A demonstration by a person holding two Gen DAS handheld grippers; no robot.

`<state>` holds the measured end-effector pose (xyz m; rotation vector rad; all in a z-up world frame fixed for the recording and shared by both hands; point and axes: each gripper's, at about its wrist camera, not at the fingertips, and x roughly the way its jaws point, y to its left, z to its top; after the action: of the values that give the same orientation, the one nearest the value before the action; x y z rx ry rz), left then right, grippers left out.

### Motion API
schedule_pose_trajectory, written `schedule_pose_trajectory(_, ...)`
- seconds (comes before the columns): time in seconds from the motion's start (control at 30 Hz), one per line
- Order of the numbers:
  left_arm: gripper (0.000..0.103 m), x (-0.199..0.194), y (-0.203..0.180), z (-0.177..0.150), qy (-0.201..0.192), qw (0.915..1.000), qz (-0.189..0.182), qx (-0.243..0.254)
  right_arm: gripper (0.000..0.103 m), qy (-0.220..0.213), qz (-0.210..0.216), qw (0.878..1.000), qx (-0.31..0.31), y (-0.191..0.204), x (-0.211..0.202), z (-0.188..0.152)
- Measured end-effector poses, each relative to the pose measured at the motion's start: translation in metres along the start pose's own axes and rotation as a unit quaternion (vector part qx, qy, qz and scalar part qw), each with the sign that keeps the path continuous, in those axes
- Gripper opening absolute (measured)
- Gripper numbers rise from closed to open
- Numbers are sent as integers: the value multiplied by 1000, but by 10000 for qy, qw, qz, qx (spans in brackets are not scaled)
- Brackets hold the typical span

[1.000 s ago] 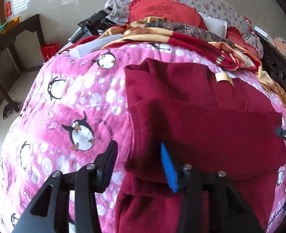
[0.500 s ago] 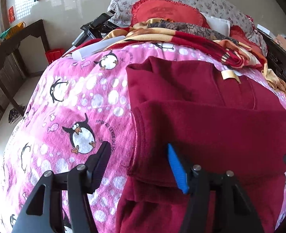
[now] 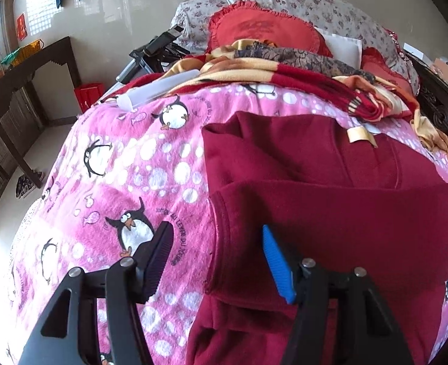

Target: Fold small clothes

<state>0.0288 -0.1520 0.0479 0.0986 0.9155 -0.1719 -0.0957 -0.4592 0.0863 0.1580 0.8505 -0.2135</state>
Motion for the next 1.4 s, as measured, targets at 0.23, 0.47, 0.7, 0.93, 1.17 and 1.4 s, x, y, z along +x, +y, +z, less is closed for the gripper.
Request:
schedule_pose_trajectory(0.23, 73, 18, -3, 1, 135, 9999, 66, 72, 5, 350, -54, 9987, 362, -21, 45, 2)
schedule_pose_trajectory(0.47, 73, 4, 8, -4, 203, 9998, -79, 0, 5, 243, 113, 9986, 456, -28, 5, -3)
schedule_pose_trajectory(0.7, 73, -30, 14, -37, 311, 9989, -286, -184, 5, 943, 64, 9946, 419, -32, 4, -51)
schedule_pose_trajectory(0.93, 73, -76, 25, -74, 439, 9979, -468, -122, 7, 751, 317, 9937, 763, -44, -27, -55)
schedule_pose_trajectory(1.17, 79, -122, 39, -110, 451, 9962, -725, -167, 10, 1324, 1252, 9776, 1051, -52, -83, -98)
schedule_pose_trajectory(1.4, 80, -148, 38, -137, 491, 9964, -687, 14, 12, 1697, 2661, 9463, 696, 13, -117, -152)
